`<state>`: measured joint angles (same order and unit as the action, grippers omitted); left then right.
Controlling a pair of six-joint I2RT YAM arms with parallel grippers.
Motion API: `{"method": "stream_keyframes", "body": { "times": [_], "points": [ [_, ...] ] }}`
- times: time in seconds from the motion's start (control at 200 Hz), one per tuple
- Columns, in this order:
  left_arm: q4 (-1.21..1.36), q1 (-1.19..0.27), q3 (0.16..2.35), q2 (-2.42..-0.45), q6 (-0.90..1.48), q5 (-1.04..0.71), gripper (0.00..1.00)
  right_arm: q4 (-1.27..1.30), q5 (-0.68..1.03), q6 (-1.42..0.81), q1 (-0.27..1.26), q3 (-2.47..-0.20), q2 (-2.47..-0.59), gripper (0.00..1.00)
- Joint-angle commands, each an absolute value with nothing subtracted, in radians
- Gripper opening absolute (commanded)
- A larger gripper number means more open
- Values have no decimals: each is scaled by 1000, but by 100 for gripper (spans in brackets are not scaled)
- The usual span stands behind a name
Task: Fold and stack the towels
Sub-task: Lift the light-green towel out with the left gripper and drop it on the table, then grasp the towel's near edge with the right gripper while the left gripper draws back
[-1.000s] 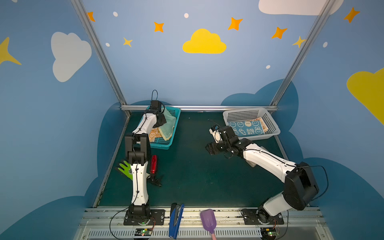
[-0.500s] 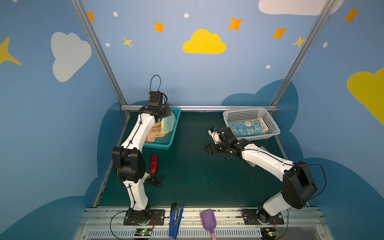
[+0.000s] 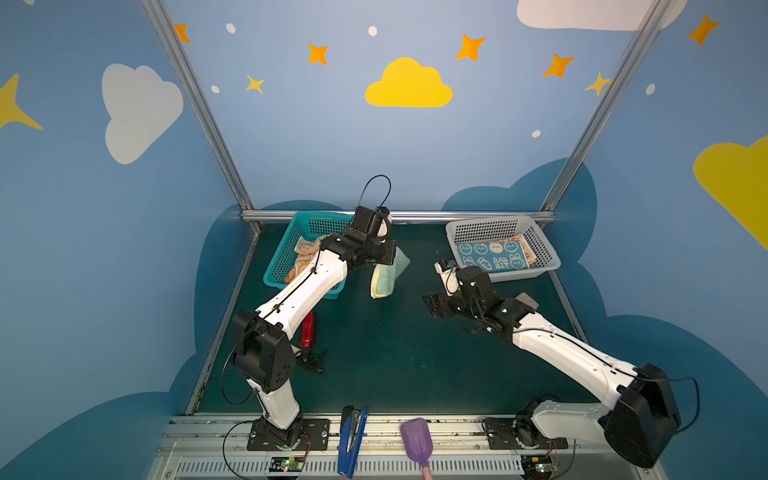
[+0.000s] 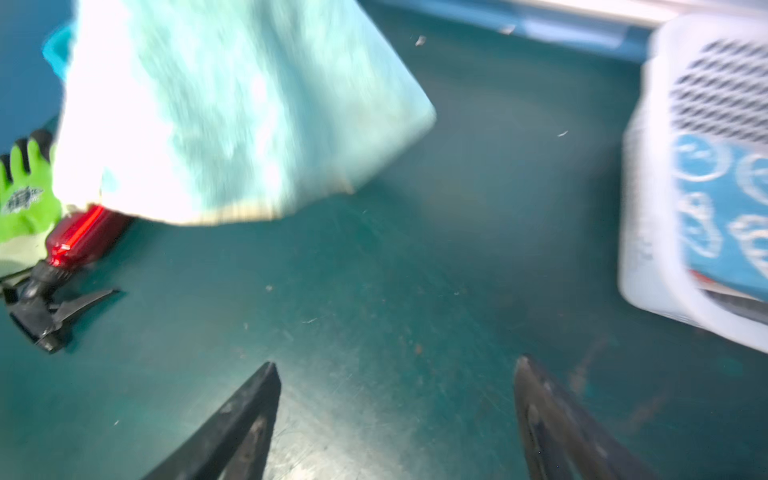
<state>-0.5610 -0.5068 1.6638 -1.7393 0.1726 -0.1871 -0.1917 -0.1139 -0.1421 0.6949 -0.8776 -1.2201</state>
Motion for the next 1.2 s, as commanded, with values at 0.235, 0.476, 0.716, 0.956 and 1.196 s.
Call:
{"method": "stream_keyframes", "body": {
  "times": [0.235, 0.476, 0.716, 0.956, 1.196],
  "points": [
    [-439, -522, 1510, -1787, 359, -226, 5, -82, -51, -48, 701, -740, -1138, 84],
    [-405, -532, 1364, -1839, 442, -219, 16, -71, -22, -53, 738, -730, -1178, 84],
    [-417, -557, 1390, -1897, 460, -268, 79, 5, -73, -56, 804, -737, -1278, 84],
    [-430, -560, 1441, -1892, 434, -269, 100, -50, -101, -156, 853, -823, -1405, 79],
    [-514, -545, 1505, -1825, 359, -143, 100, -206, -211, -197, 963, -1014, -1600, 74]
  ]
}}
